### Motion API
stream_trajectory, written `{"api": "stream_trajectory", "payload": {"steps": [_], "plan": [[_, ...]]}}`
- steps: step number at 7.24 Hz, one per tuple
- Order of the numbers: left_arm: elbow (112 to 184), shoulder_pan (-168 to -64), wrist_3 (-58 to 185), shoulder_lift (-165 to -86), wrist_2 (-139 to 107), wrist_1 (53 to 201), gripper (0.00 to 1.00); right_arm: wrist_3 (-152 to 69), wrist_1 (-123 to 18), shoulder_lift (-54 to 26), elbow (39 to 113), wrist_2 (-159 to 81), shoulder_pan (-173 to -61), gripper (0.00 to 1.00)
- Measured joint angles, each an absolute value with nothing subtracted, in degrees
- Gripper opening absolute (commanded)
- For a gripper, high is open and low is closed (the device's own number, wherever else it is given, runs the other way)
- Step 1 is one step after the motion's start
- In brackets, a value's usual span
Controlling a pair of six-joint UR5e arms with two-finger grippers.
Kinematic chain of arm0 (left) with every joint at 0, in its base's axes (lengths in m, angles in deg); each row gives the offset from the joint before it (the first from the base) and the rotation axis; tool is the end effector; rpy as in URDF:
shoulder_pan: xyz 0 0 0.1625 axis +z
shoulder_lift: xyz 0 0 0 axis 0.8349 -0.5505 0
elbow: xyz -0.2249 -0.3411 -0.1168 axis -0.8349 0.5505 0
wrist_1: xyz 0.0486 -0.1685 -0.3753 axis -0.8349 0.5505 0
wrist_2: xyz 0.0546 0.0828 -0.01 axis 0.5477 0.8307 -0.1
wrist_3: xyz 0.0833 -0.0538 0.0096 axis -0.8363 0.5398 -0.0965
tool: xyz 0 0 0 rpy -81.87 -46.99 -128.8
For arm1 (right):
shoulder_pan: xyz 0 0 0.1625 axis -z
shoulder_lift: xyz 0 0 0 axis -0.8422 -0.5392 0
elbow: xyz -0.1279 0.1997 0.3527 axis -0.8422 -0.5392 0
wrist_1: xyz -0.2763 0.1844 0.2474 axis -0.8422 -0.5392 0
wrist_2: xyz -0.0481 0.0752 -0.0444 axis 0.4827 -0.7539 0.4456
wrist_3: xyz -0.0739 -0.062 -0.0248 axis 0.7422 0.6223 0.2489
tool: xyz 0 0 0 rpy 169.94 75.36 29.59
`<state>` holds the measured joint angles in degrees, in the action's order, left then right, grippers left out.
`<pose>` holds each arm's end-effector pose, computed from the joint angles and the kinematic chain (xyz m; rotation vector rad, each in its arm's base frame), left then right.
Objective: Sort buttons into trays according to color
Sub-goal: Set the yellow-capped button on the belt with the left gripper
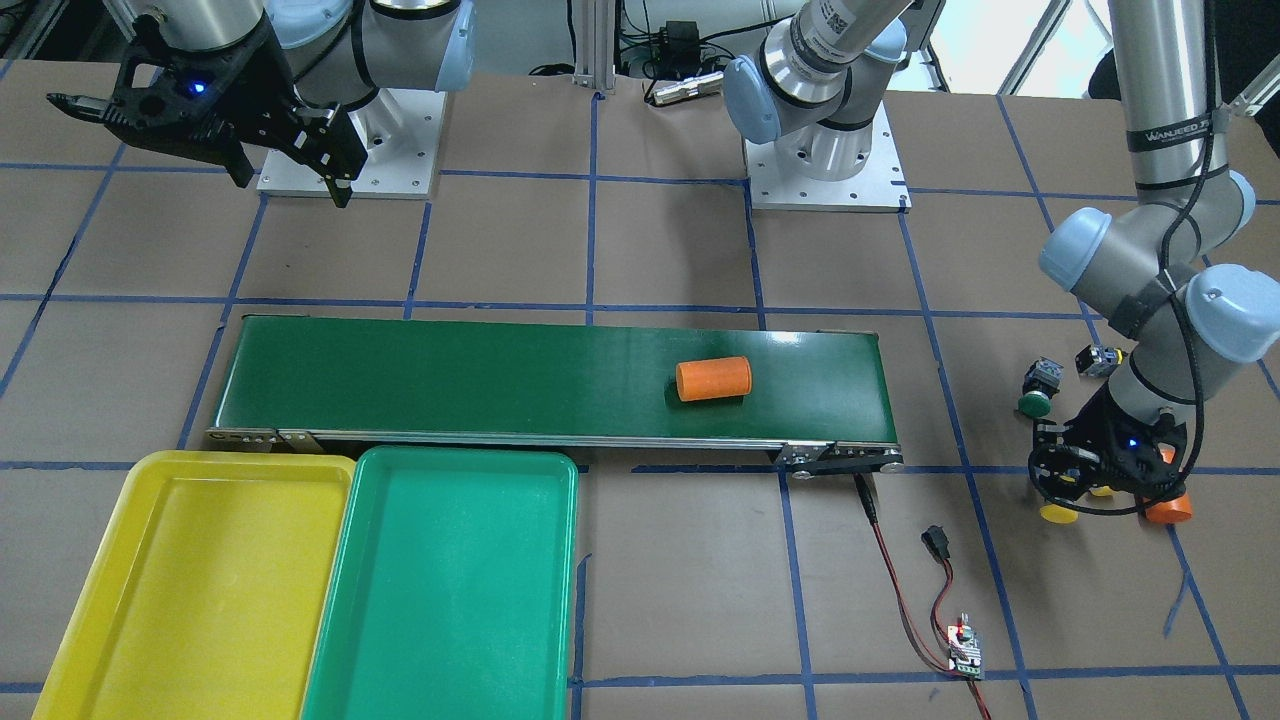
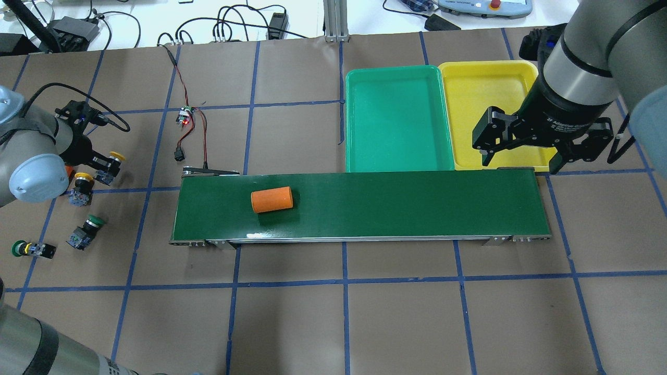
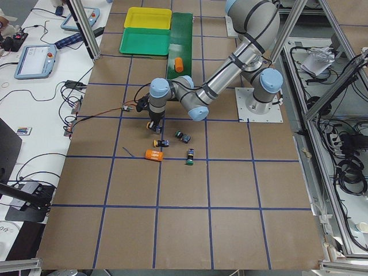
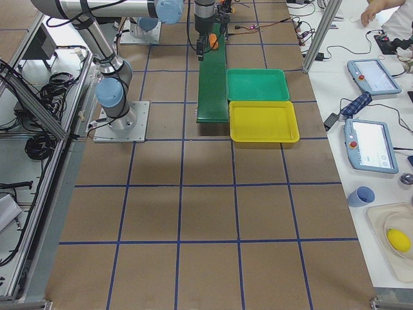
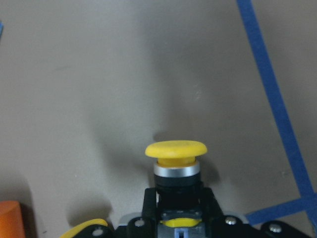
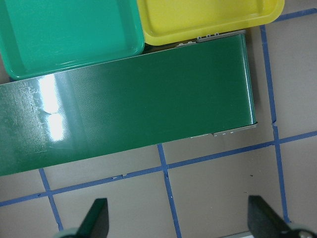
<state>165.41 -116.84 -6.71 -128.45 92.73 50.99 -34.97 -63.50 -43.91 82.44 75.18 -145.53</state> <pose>0.1651 -0.5672 0.2172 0.6793 2.9816 -0.2368 0.1175 -0.4194 0.4830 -0.3261 -3.0994 -0.0379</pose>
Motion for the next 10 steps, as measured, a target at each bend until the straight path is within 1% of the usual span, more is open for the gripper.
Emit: {"api": "stream_trajectory", "payload": {"steps": [3, 4, 6, 7, 8, 9, 10], "plan": [[166.39, -129.23, -11.0, -120.84, 92.55, 52.88, 0.13, -35.17, -63.38, -44.13, 82.44, 74.89, -145.67, 1.0], [167.79, -133.87, -14.53, -118.4, 92.6, 53.22, 0.13, -35.19, -63.14, -44.08, 82.53, 75.06, -145.68, 1.0], [173.42, -141.12, -20.83, -114.43, 92.43, 53.4, 0.12, -35.24, -62.88, -44.17, 83.17, 75.22, -145.74, 1.0], [176.32, -143.7, -24.99, -112.93, 92.46, 53.35, 0.17, -35.27, -62.81, -44.21, 83.37, 75.29, -145.73, 1.0], [178.93, -145.96, -28.52, -111.76, 92.75, 53.27, 0.51, -35.26, -62.79, -44.24, 83.44, 75.33, -145.72, 1.0], [180.69, -147.58, -29.99, -111.06, 92.91, 53.19, 0.89, -35.26, -62.77, -44.3, 83.47, 75.34, -145.71, 1.0], [181.72, -148.95, -30.29, -110.33, 93.05, 53.15, 1.0, -35.3, -62.75, -44.32, 83.49, 75.35, -145.71, 1.0]]}}
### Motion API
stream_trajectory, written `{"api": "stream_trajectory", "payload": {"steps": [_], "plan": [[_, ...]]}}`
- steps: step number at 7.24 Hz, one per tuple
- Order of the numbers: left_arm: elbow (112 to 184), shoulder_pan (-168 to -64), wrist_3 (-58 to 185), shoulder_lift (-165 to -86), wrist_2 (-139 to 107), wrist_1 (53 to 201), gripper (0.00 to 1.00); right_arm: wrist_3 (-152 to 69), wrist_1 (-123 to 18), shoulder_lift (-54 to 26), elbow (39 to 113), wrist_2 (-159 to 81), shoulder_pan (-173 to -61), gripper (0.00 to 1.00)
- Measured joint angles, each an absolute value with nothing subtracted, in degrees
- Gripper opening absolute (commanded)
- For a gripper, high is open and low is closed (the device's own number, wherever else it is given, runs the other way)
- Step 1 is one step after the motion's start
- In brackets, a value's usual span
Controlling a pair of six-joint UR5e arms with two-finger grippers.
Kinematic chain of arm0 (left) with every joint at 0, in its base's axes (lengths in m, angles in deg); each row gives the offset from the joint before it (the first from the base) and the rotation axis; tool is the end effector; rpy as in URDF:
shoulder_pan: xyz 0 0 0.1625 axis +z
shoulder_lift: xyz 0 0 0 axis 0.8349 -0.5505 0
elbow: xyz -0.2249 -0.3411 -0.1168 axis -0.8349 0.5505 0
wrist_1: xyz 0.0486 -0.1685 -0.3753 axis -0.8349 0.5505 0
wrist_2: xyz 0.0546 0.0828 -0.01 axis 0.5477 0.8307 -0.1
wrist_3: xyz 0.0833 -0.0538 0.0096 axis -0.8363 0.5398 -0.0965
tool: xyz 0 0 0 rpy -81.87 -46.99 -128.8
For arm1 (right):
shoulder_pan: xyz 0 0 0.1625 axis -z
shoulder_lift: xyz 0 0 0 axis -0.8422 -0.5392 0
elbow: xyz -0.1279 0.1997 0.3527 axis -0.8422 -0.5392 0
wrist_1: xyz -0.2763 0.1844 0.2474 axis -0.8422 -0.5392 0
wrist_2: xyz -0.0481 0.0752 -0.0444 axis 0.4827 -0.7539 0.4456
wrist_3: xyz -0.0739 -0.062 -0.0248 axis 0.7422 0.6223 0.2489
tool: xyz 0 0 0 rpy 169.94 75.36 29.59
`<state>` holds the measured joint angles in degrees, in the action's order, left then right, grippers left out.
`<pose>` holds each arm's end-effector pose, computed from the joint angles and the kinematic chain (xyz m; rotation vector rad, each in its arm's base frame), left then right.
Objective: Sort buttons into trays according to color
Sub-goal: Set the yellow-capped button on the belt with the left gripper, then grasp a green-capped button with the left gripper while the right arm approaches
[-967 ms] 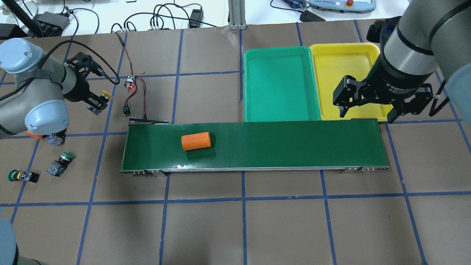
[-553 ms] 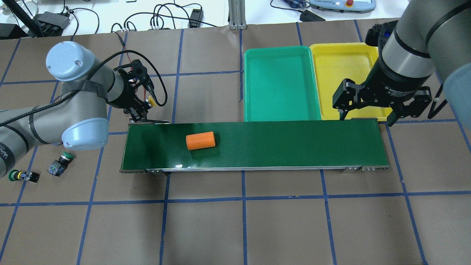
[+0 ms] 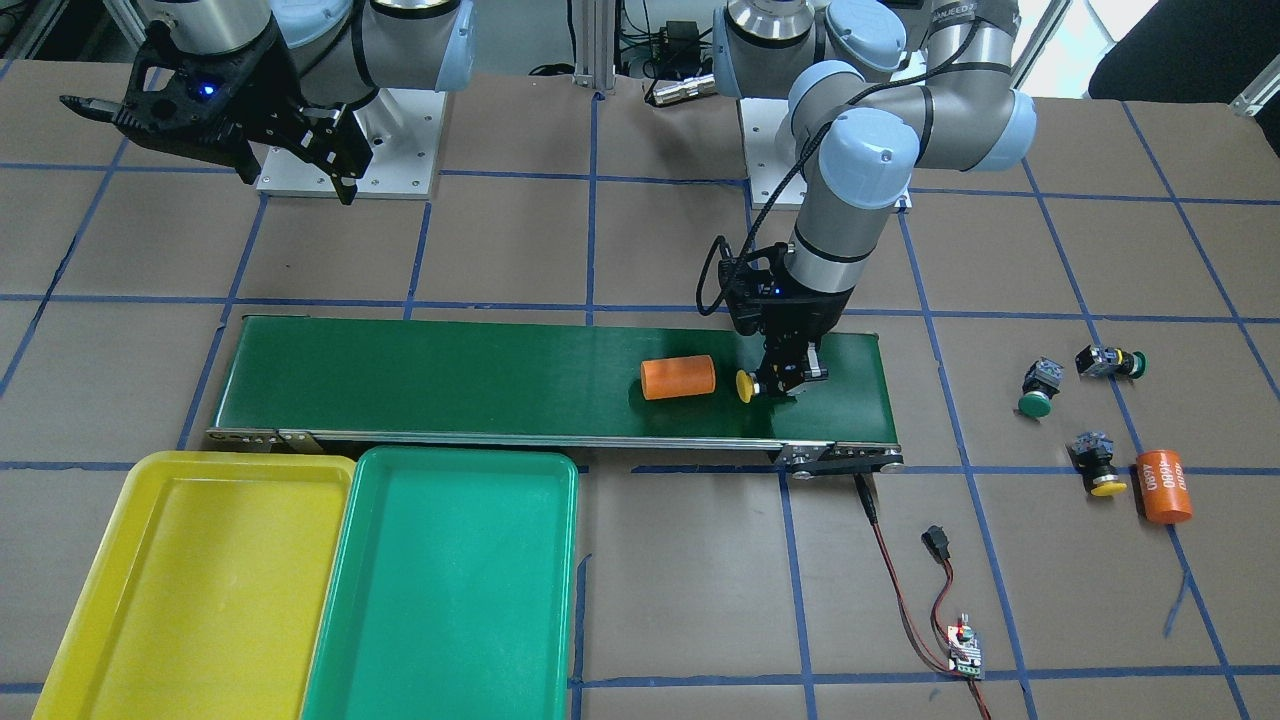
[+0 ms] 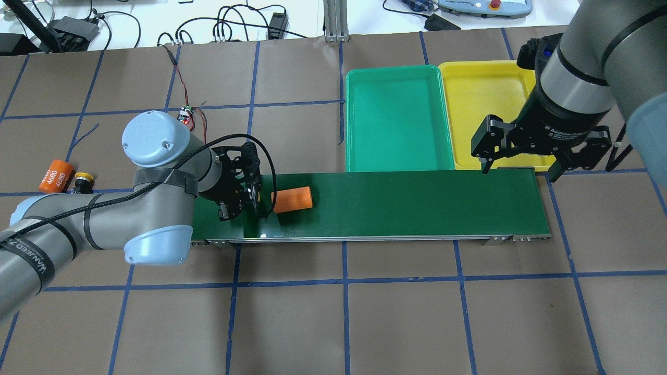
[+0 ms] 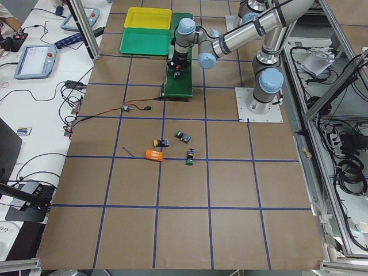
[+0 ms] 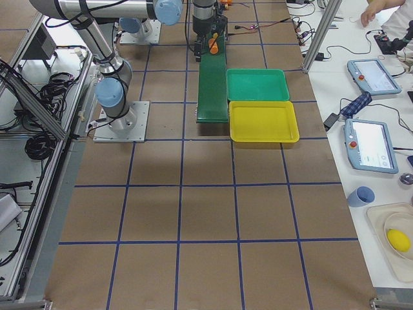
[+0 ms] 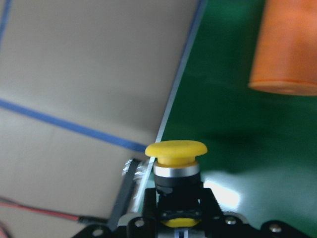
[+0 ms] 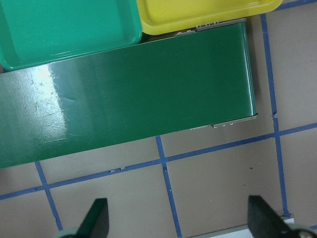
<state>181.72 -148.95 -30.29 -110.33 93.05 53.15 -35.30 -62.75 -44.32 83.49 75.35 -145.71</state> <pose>-0.1561 -0.4456 0.2571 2.0000 2.3283 -0.2329 0.1187 -0.4136 0.4757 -0.3290 -3.0934 -0.0749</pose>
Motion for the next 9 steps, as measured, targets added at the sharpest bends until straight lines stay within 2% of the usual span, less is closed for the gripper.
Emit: {"api": "stream_trajectory", "payload": {"steps": [4, 6, 9], "plan": [[182.15, -147.46, -25.07, -108.87, 93.62, 52.94, 1.0, -35.53, -62.78, -44.26, 83.48, 75.35, -145.7, 1.0], [182.08, -138.41, -19.06, -108.0, 94.35, 52.91, 1.0, -35.8, -62.99, -44.21, 83.46, 75.23, -145.7, 1.0], [182.15, -119.1, -17.5, -108.97, 93.86, 53.09, 1.0, -37.41, -63.42, -44.2, 83.46, 74.95, -145.7, 1.0]]}}
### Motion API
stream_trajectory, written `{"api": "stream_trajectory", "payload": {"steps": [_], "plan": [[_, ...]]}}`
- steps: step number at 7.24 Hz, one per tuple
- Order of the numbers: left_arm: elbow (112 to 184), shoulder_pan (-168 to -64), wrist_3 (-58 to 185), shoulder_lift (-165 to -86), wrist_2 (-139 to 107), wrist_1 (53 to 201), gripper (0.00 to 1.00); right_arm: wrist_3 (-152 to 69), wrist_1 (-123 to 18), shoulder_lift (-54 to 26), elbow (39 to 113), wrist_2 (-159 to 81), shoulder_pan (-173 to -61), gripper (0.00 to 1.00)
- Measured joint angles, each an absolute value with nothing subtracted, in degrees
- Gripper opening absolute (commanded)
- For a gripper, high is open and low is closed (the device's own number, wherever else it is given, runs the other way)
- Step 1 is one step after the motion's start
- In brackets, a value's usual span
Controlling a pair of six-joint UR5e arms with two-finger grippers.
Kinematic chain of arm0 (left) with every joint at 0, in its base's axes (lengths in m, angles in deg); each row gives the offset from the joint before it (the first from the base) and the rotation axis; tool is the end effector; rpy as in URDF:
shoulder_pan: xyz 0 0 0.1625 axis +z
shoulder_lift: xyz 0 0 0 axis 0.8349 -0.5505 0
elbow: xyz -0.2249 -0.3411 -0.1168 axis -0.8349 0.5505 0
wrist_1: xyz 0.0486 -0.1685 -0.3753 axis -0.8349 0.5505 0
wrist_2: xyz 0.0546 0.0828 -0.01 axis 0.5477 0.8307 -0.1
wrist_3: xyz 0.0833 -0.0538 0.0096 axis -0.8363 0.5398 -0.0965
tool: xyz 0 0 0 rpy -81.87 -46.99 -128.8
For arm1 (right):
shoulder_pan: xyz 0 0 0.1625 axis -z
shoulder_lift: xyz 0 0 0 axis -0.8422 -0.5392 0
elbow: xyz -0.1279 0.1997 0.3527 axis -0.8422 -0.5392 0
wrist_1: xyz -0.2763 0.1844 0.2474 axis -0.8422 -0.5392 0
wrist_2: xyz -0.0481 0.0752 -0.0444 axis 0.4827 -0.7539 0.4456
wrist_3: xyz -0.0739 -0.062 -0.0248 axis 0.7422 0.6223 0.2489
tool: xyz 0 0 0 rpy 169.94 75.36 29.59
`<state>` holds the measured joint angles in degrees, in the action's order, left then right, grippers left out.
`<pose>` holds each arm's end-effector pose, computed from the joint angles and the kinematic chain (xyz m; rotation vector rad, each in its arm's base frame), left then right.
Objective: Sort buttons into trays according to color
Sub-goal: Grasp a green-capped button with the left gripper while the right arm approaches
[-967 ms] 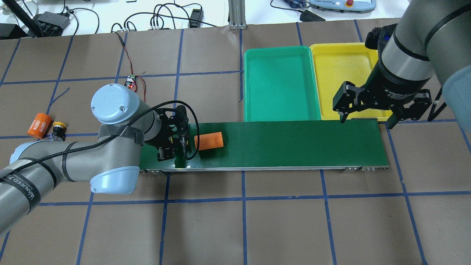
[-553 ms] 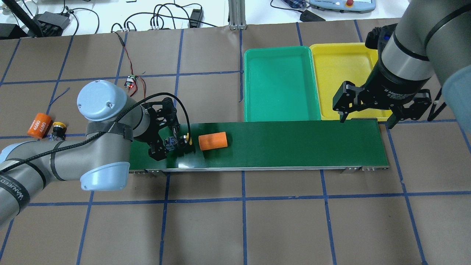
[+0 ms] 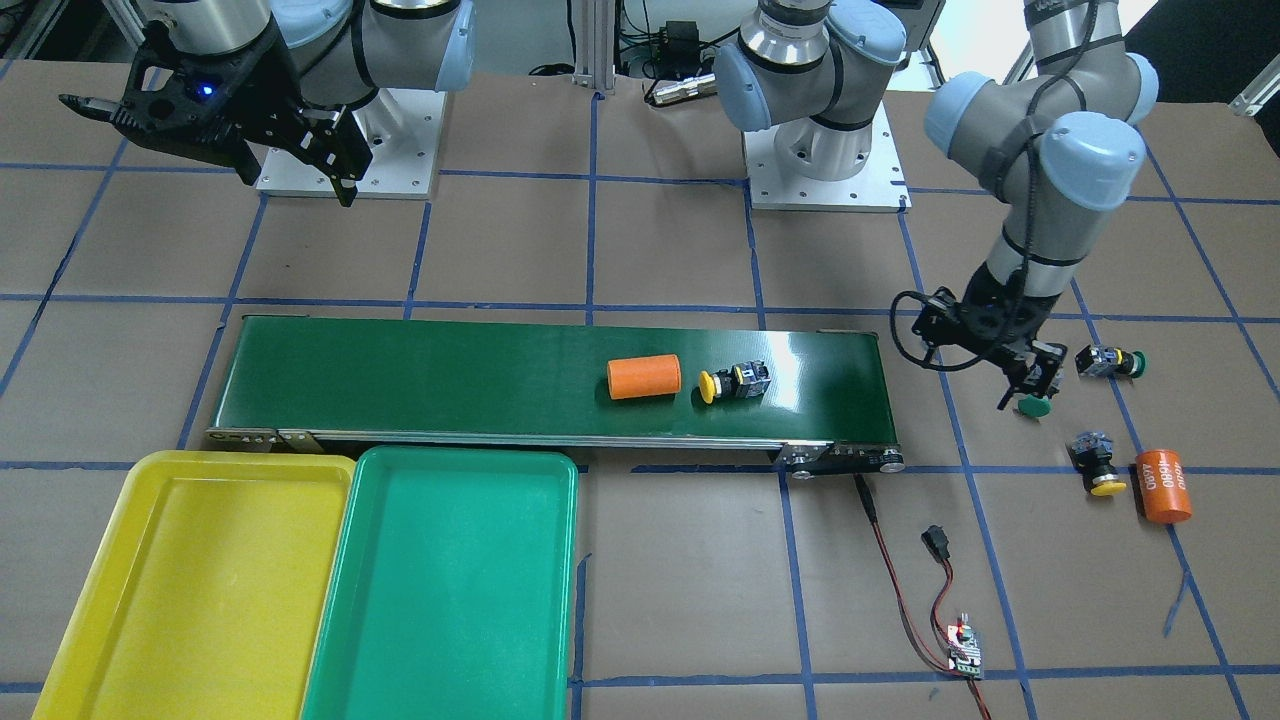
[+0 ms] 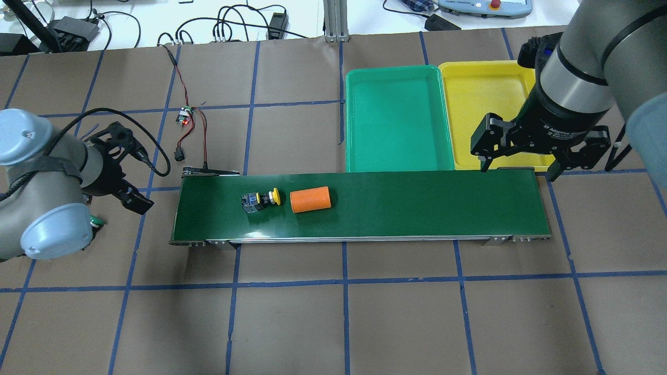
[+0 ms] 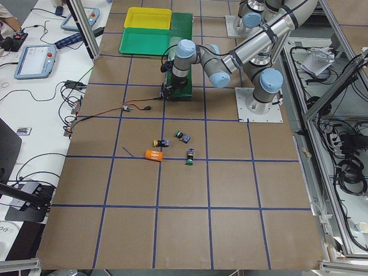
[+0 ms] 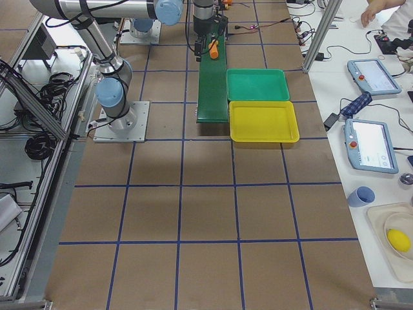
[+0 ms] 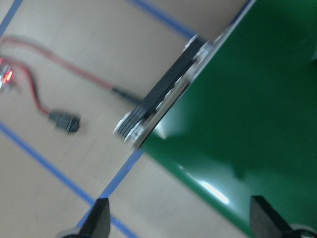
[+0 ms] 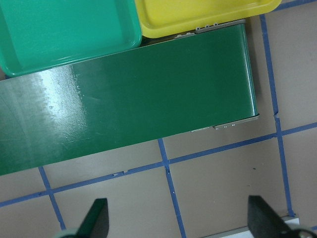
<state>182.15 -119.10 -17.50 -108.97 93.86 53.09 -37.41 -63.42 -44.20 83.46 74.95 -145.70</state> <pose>0.0855 -0.4593 0.2647 1.0012 2.8562 -0.2153 0.1193 -0.4155 0.4762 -0.3875 -3.0941 -0.0596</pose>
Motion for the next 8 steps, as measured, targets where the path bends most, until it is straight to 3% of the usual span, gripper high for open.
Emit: {"api": "stream_trajectory", "payload": {"steps": [2, 5, 6, 8], "plan": [[181.95, -108.53, -17.55, -112.17, 91.68, 52.98, 1.0, -43.05, -63.87, -43.99, 83.44, 75.05, -145.4, 1.0], [181.52, -102.21, -18.03, -117.9, 90.52, 51.21, 1.0, -50.89, -68.0, -43.28, 83.42, 75.24, -145.22, 1.0], [181.71, -101.39, -18.27, -119.32, 90.45, 50.54, 0.77, -54.68, -68.65, -43.13, 83.45, 75.06, -145.3, 1.0], [181.77, -100.88, -18.86, -121.54, 90.44, 50.08, 0.09, -65.86, -68.72, -43.07, 83.49, 74.44, -145.54, 1.0]]}}
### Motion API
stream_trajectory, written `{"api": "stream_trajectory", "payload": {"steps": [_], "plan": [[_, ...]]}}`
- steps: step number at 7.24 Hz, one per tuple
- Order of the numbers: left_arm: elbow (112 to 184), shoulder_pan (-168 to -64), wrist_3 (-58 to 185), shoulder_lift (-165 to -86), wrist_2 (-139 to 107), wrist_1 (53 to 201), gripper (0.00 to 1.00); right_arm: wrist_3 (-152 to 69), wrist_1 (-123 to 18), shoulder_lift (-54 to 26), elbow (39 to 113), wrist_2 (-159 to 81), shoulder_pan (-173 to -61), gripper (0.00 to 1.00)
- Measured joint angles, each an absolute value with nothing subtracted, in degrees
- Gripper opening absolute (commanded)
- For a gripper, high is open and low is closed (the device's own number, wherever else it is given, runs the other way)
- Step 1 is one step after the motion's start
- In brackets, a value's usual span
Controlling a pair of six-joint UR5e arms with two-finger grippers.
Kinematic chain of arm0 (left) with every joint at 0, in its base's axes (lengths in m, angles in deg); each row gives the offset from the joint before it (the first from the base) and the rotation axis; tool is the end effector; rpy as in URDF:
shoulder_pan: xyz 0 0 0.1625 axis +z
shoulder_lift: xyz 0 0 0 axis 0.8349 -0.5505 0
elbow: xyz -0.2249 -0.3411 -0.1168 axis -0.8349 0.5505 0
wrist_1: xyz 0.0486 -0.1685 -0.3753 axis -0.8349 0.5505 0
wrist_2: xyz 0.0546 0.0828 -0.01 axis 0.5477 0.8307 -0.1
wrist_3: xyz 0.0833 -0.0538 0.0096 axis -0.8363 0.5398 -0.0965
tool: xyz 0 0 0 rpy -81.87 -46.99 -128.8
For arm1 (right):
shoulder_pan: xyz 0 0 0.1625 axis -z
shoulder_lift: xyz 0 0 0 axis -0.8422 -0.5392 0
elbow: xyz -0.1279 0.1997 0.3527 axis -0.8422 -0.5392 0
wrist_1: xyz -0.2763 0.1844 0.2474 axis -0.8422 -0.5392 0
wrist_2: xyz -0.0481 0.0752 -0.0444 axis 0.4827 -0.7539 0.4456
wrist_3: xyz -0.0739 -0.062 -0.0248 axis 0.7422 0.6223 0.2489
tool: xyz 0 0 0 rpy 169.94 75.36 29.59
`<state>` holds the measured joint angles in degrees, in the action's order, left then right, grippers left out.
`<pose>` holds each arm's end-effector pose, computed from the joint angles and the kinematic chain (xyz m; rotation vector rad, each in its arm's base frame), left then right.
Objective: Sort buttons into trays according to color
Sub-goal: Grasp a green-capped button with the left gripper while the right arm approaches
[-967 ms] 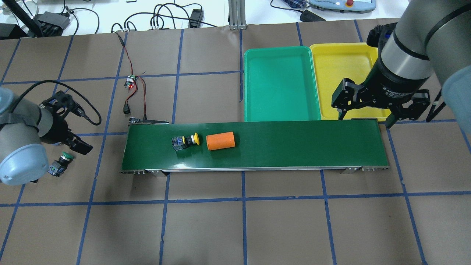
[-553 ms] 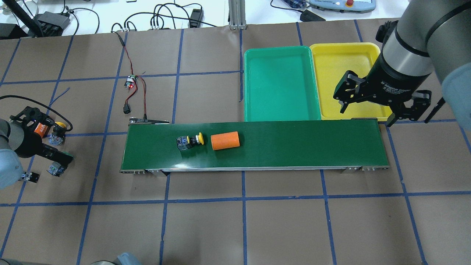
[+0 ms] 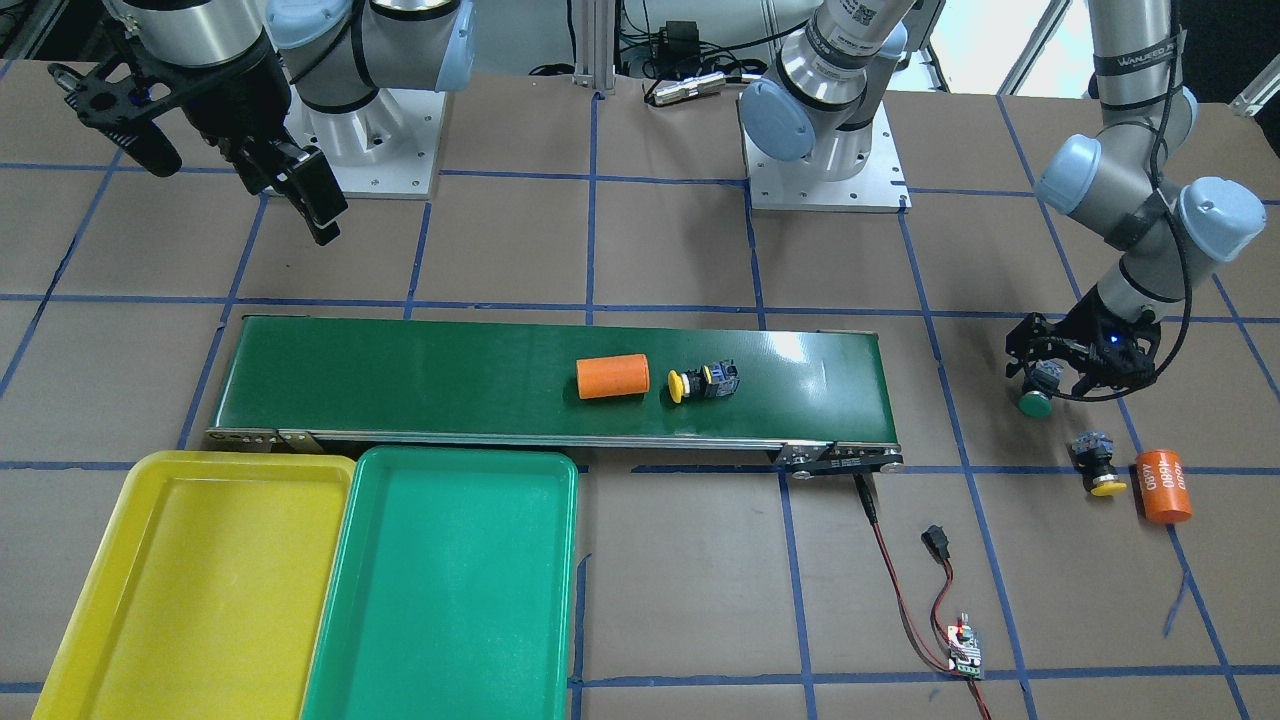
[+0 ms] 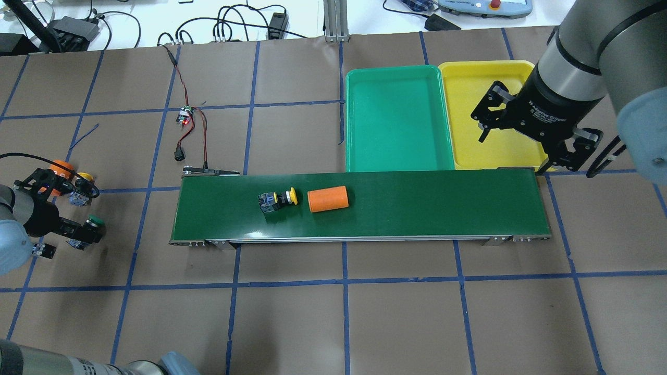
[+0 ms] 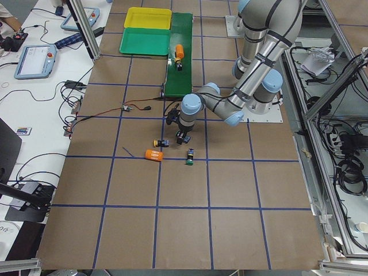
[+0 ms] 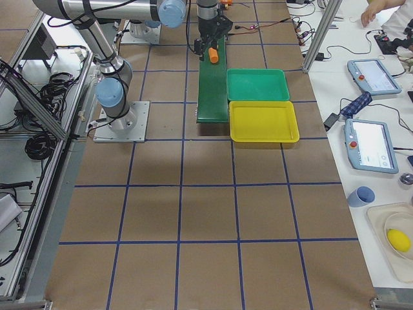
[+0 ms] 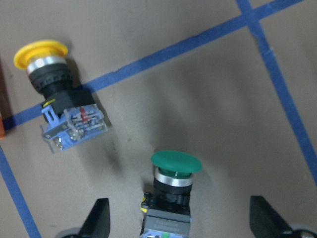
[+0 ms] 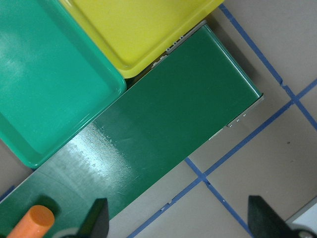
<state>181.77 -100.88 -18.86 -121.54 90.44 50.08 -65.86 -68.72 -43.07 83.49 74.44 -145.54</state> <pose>0.2346 -0.4275 0.1728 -0.5830 -3.0470 0.1289 0.1185 -0.4313 0.4768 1.1487 2.9222 -0.0528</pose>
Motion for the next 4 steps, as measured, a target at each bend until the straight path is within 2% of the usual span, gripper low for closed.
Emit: {"api": "stream_trajectory", "payload": {"steps": [1, 4], "plan": [[181.71, -100.84, -19.04, -122.24, 90.64, 50.07, 0.0, -70.43, -68.61, -43.08, 83.49, 74.3, -145.58, 1.0], [181.43, -102.04, -19.67, -121.78, 90.93, 50.53, 0.0, -76.66, -68.83, -43.62, 83.46, 74.21, -145.67, 1.0]]}}
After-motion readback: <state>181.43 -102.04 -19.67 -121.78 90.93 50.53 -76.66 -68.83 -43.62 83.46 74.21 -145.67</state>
